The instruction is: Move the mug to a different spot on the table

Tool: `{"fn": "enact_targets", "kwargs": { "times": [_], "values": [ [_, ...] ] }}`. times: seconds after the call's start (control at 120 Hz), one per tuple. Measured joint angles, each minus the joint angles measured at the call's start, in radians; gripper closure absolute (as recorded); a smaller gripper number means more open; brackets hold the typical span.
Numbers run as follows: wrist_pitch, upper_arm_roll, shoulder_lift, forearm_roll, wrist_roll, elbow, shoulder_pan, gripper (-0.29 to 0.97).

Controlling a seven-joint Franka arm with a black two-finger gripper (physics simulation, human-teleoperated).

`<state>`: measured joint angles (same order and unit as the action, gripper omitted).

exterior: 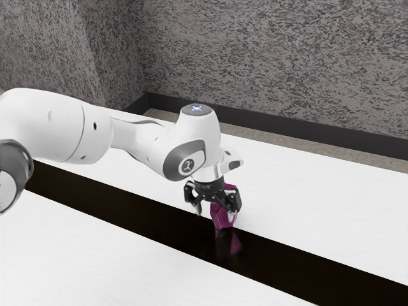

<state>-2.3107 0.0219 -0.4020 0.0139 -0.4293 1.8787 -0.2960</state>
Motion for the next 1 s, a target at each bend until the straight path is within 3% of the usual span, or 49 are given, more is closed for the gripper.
{"fn": "enact_targets", "kwargs": {
  "times": [0.125, 0.55, 1.0],
  "values": [
    [-0.017, 0.000, -0.010, 0.000, 0.000, -0.002, -0.001, 0.05],
    [-0.033, -0.002, -0.018, 0.000, -0.001, -0.002, -0.001, 0.43],
    [-0.026, -0.002, -0.002, -0.026, -0.023, -0.009, -0.002, 0.61]
  ]
}}
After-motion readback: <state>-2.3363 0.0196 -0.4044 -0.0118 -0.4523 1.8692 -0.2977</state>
